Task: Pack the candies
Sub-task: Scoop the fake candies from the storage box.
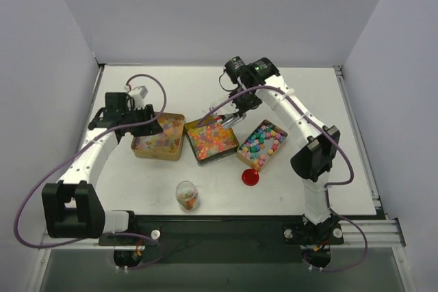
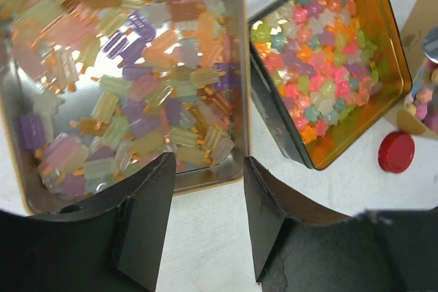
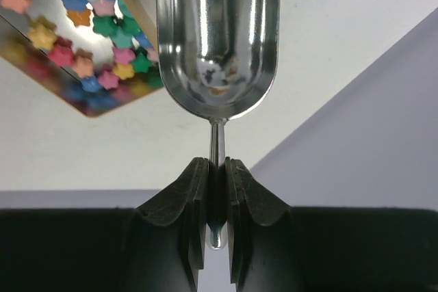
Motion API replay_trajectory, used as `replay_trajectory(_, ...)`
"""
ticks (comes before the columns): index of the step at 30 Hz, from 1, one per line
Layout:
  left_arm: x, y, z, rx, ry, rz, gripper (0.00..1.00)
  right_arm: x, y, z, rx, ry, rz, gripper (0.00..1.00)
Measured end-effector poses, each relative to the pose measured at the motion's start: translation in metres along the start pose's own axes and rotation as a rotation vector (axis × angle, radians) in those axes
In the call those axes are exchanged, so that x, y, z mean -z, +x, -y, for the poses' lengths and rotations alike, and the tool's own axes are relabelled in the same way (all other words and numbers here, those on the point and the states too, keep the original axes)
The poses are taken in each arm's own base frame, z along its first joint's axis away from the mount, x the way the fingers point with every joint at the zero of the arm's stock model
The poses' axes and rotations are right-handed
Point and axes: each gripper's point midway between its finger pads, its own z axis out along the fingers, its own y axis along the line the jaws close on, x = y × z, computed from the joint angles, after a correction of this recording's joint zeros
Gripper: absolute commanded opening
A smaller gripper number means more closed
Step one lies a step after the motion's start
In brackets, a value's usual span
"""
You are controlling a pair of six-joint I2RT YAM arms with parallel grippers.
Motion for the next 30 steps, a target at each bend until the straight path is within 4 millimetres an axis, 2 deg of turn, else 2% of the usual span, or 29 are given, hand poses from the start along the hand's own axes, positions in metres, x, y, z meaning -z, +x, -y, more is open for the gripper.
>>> replay_trajectory(3,0.008,0.013,-0.020,0.107,-0.033,0.026,0.55,-0.006,0.005,0.009,0.124,-0.021,-0.072,0.00)
replay_trajectory(7,0.019,0.026,-0.031,0.178,-0.048,0.069,0.55,-0.023,0.009,0.025,0.266,-0.053,-0.163,0.00)
replay_trajectory(14,0.041,0.022,-0.020,0.153,-0.024,0.168,0.55,-0.055,-0.004,0.051,0.435,-0.058,-0.257,0.00)
replay_trajectory(24,0.045,0.024,-0.017,0.143,-0.016,0.187,0.55,-0.067,-0.021,0.090,0.547,0.045,-0.389,0.00)
replay_trajectory(30,0.046,0.024,-0.011,0.126,-0.003,0.187,0.55,-0.075,-0.030,0.097,0.583,0.077,-0.467,0.00)
